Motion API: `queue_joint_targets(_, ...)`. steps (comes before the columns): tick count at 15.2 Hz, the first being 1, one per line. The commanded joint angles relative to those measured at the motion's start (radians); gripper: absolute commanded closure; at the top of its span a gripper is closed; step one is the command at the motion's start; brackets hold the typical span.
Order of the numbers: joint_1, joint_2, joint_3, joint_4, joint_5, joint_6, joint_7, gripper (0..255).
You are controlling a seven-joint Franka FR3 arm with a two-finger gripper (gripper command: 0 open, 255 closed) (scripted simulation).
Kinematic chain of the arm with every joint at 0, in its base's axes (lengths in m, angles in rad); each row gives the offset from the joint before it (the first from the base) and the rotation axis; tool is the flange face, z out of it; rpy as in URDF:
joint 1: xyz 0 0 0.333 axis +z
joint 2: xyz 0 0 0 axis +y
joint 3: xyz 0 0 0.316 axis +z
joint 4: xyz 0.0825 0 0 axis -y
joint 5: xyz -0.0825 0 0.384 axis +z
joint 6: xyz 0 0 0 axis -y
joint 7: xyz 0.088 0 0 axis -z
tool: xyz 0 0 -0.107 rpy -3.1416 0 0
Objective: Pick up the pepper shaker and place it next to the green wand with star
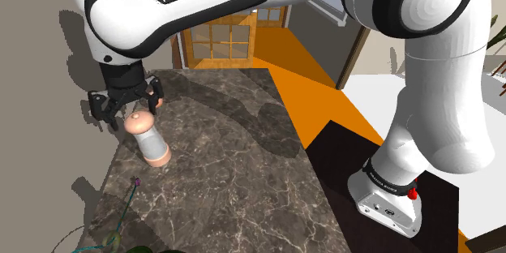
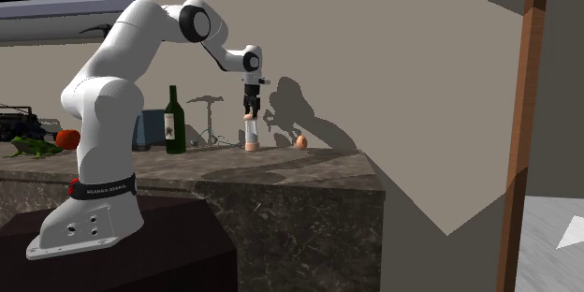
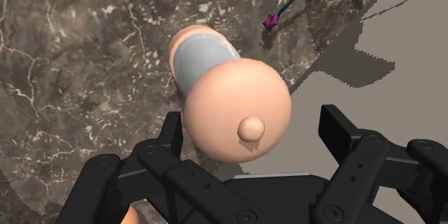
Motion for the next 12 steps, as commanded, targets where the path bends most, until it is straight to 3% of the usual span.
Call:
queue_joint_targets(1, -0.002, -0.010, 0.001, 0.018, 0.002, -0.028, -0.001, 0)
queue_joint_targets(4, -0.006, -0.030, 0.001, 0.081, 0.005, -0.111, -0.002, 0)
queue_joint_targets(12, -0.006, -0.030, 0.001, 0.081, 0.005, -0.111, -0.002, 0)
